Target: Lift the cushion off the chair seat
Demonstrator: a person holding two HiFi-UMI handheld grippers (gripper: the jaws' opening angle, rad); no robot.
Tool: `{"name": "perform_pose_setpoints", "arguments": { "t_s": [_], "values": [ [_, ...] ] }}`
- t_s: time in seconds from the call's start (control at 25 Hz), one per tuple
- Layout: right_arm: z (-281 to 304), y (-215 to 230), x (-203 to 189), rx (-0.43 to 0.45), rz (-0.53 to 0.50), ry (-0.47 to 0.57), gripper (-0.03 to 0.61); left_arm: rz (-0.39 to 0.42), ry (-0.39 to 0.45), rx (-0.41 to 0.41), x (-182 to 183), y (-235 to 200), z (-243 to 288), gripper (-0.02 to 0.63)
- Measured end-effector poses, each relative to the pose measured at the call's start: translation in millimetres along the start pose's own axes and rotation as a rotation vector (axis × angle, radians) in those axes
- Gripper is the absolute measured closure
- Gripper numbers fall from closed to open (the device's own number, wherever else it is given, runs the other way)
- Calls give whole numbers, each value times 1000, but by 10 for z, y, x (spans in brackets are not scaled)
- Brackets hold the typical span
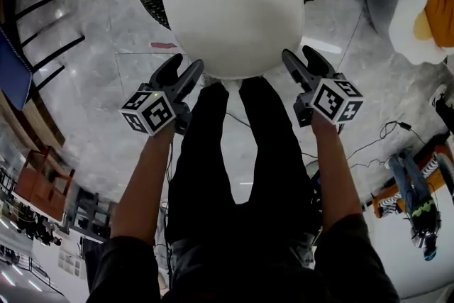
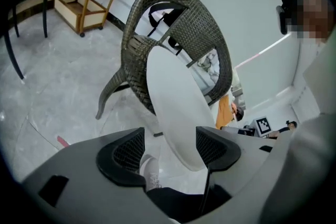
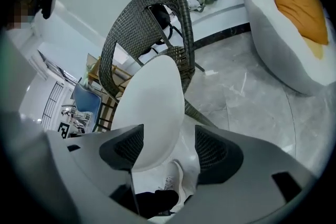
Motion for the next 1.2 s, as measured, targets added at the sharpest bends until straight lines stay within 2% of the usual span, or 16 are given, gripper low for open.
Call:
{"name": "perform_pose_setpoints", "arguments": {
  "t_s": [0.2,0.36,0.44,0.52,0.68,0.84,1.2],
  "values": [
    [117,65,-147,42,36,-3,322,-27,-13,-20,-158,-74,194,316],
    [177,34,-213,49,-2,-8,333,-55,-8,-57,-194,-72,263,320],
    [189,0,-213,47,-26,-3,397,-44,-6,-75,-178,-32,278,379],
    [166,-13,-211,39,-29,3,431,-36,2,-85,-165,32,260,470],
    [104,-45,-170,36,-27,10,502,-43,18,-100,-126,123,169,516],
    [-6,-141,-104,21,-70,17,535,-12,31,-107,-66,264,73,552],
    [-517,-743,270,24,-160,98,545,98,108,-127,382,782,-529,568]
  ]
}}
Point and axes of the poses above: the fingertips, and each gripper's own axes: z forward along the fingers, y to its right, x out of its top, the point moved 4 cm from there along -z, backward along the fingers, and after that the axes turned 5 degrees about -y, right-handed, at the moved point
